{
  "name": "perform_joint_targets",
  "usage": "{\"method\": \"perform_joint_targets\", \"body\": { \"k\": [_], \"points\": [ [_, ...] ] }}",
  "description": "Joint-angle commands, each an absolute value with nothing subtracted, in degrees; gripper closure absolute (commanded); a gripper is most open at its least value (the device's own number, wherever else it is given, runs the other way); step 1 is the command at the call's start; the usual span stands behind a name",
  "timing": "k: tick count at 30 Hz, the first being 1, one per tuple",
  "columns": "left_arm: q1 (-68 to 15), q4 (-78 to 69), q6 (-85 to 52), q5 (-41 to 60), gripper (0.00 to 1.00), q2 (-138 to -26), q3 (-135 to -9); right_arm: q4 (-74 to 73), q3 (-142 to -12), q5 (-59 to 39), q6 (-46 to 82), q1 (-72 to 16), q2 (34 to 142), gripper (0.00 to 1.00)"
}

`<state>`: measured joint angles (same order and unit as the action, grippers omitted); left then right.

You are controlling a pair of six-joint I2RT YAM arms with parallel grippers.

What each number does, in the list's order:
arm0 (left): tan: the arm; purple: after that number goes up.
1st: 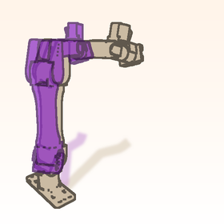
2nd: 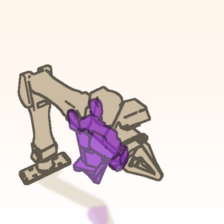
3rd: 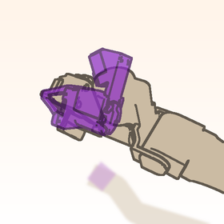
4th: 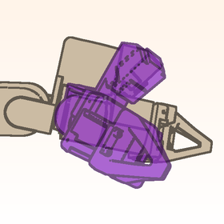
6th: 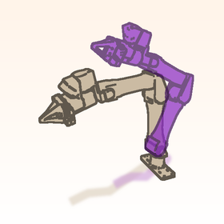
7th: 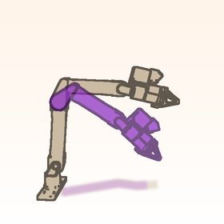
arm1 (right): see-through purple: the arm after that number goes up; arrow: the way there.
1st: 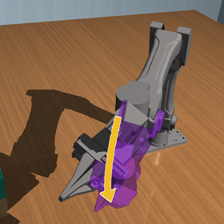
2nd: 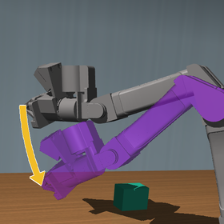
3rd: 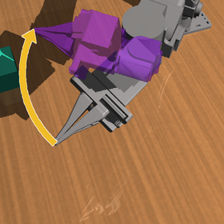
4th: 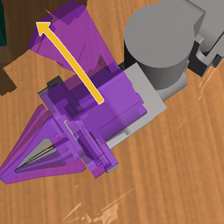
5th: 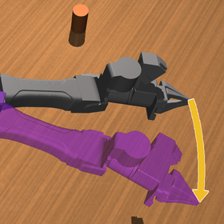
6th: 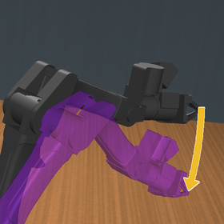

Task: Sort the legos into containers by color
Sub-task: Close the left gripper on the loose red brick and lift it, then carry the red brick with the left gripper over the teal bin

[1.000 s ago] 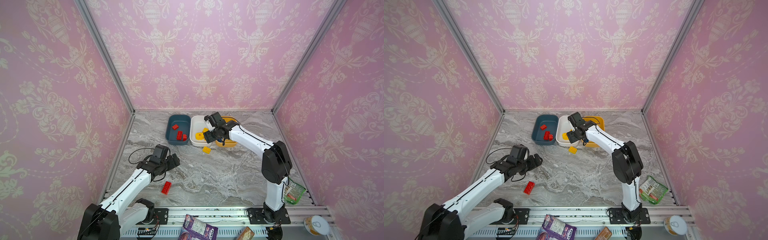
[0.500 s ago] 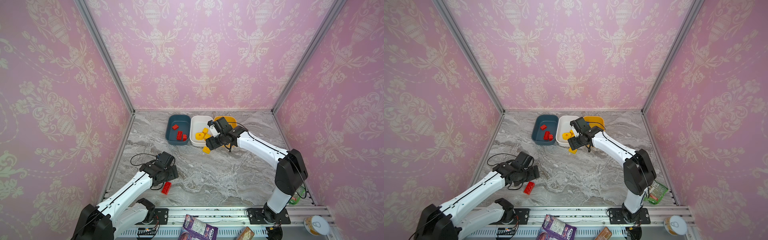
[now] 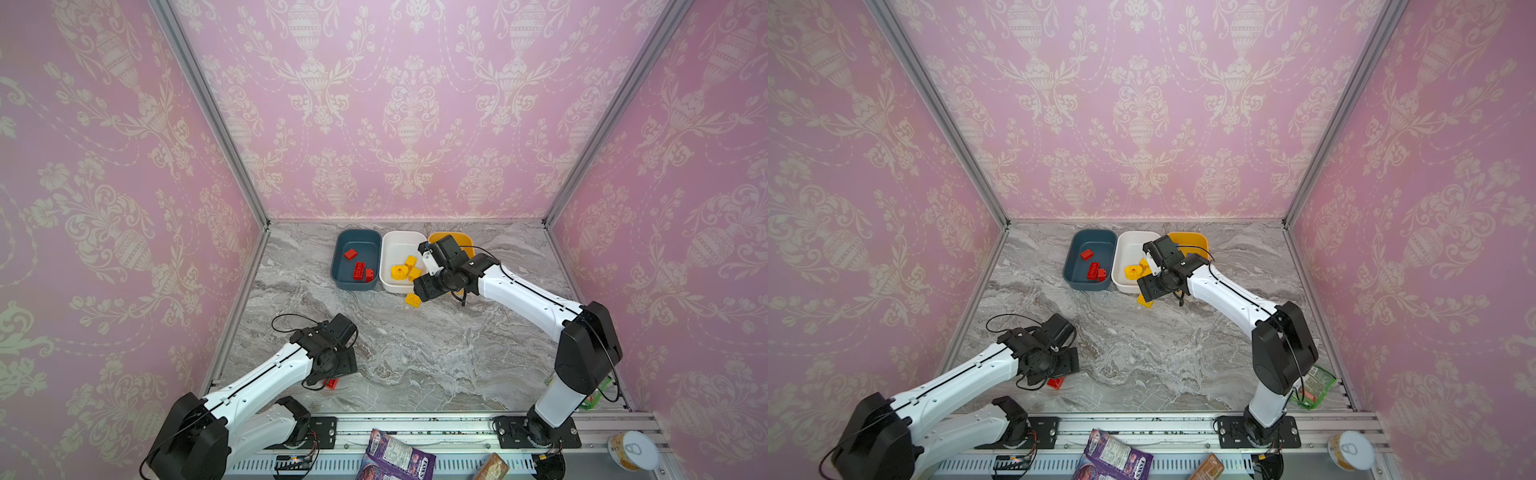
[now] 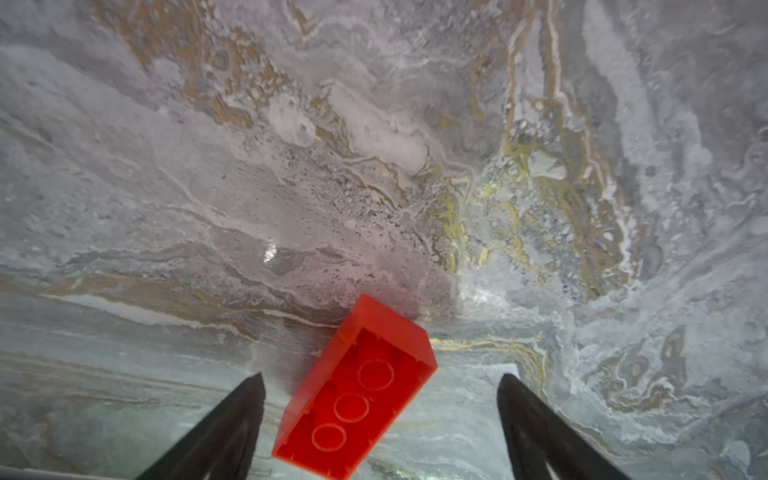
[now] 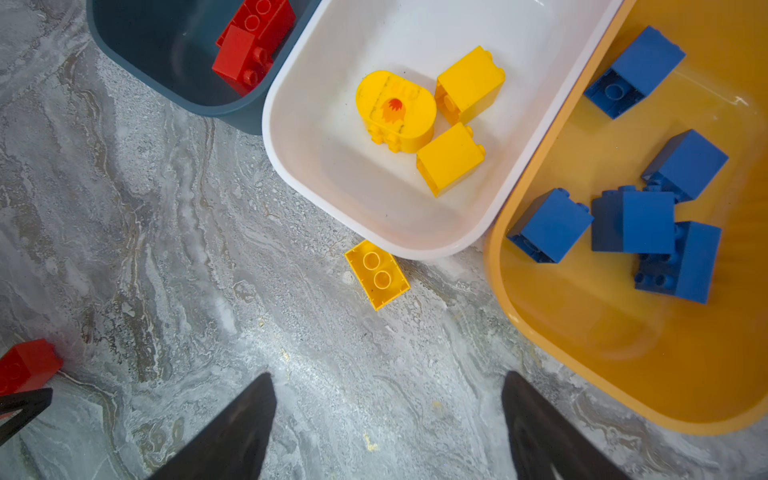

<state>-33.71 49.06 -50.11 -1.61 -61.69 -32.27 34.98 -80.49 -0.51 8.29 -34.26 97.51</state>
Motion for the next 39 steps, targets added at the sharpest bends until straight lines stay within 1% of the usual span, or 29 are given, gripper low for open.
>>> {"method": "perform_joint_targets", "body": {
  "k": [1,4,7,22,26,31,34,39],
  "points": [
    [-34.28,50.68,-51.45,-0.84,0.12,-62.64,-31.06,35.82,-79.13,-1.49,10.20,-34.63,94.83,0.13],
    [-34.28,49.47,-51.34,-0.88,0.13,-63.45,-30.51,35.69,-78.21,-1.50,10.69,-34.68,94.01,0.13],
    [-34.28,47.81,-51.14,-0.06,0.17,-64.62,-30.12,35.69,-77.63,-1.51,11.02,-34.75,93.57,0.14],
    [-34.77,44.29,-51.19,1.76,0.46,-66.91,-29.27,35.09,-75.08,-1.21,12.35,-34.72,92.11,0.14],
    [-34.81,44.63,-51.49,1.93,0.57,-66.77,-29.48,34.99,-74.83,-0.88,12.32,-34.72,91.93,0.14],
    [-34.89,45.08,-51.61,1.74,0.66,-66.62,-30.20,34.98,-74.62,-0.81,12.44,-34.72,91.68,0.14],
    [-34.83,45.48,-51.69,1.26,0.69,-66.45,-31.15,34.82,-74.21,-0.71,12.56,-34.72,91.33,0.14],
    [-34.89,44.93,-51.50,-0.47,0.70,-64.86,-34.27,34.77,-73.22,-0.98,12.86,-34.63,90.27,0.14]
  ]
}}
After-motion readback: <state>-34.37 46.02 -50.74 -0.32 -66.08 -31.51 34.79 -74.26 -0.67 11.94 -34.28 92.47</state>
